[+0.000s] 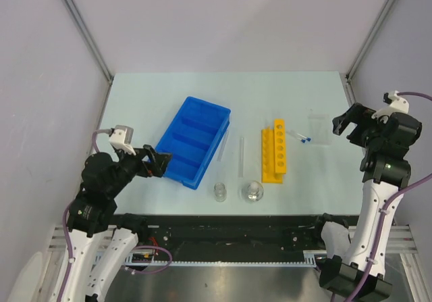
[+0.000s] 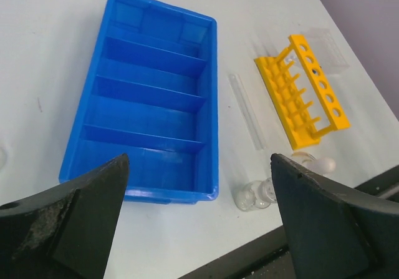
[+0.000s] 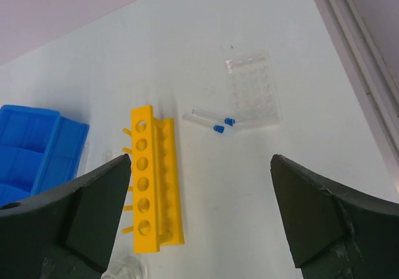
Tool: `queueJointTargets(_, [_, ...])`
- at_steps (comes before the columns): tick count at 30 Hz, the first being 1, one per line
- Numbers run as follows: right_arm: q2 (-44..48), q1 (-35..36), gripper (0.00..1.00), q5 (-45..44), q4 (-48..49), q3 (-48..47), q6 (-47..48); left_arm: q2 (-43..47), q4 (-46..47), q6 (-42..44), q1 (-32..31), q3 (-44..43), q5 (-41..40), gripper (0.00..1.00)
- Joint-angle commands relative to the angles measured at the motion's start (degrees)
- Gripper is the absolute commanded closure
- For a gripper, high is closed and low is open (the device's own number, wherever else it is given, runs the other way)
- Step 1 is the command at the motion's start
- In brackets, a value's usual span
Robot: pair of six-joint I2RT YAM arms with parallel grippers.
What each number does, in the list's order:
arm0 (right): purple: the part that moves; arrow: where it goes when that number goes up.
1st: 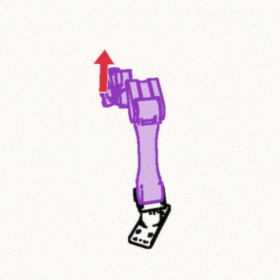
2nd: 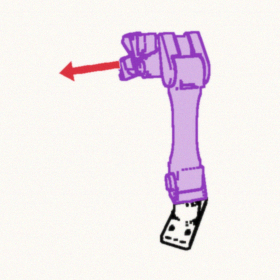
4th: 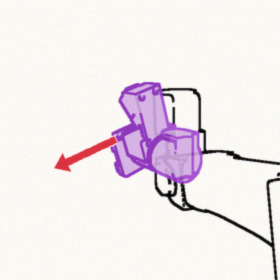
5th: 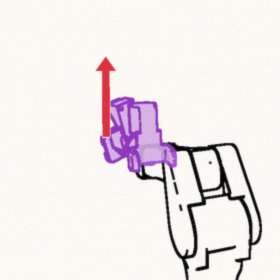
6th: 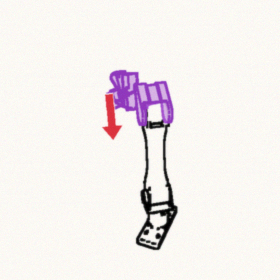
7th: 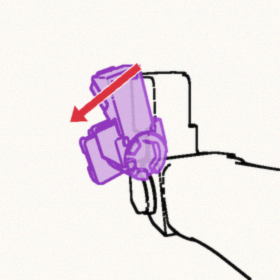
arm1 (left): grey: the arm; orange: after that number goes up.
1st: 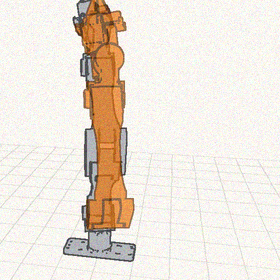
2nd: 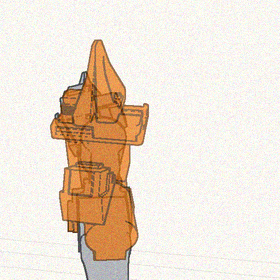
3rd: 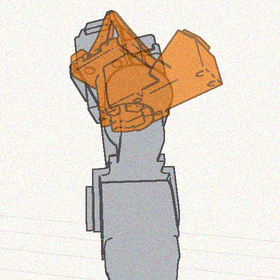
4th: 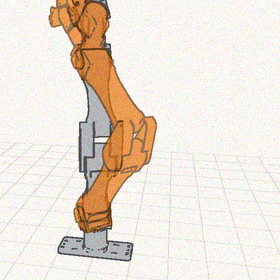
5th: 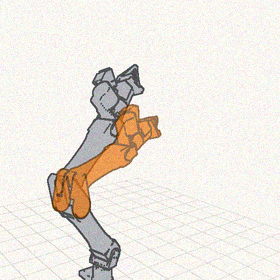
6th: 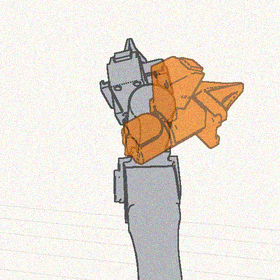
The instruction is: Organize the chemistry lab equipment
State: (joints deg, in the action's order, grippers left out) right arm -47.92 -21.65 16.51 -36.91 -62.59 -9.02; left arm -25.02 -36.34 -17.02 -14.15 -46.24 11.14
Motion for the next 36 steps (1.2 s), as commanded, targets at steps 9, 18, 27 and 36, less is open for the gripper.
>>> queueJointTargets(9, [-1.0, -9.0, 0.00, 50.2, -8.7, -2.0, 25.3, -3.5, -0.8, -1.1, -0.4, -3.1, 17.9, 0.00])
queueJointTargets(18, [-3.2, -7.8, 0.00, 55.0, -14.7, -2.0, 37.1, -8.7, 1.8, -4.5, -7.4, 0.8, 17.4, 0.00])
queueJointTargets(27, [-7.4, 4.5, 0.00, 44.1, -12.6, 1.4, 41.0, -21.4, 6.8, -8.9, -26.2, 0.8, -1.5, 0.00])
queueJointTargets(36, [-1.6, 3.3, 0.00, 46.2, -5.9, 11.9, 40.1, -39.7, 2.1, -5.2, -40.2, -9.0, -8.2, 0.00])
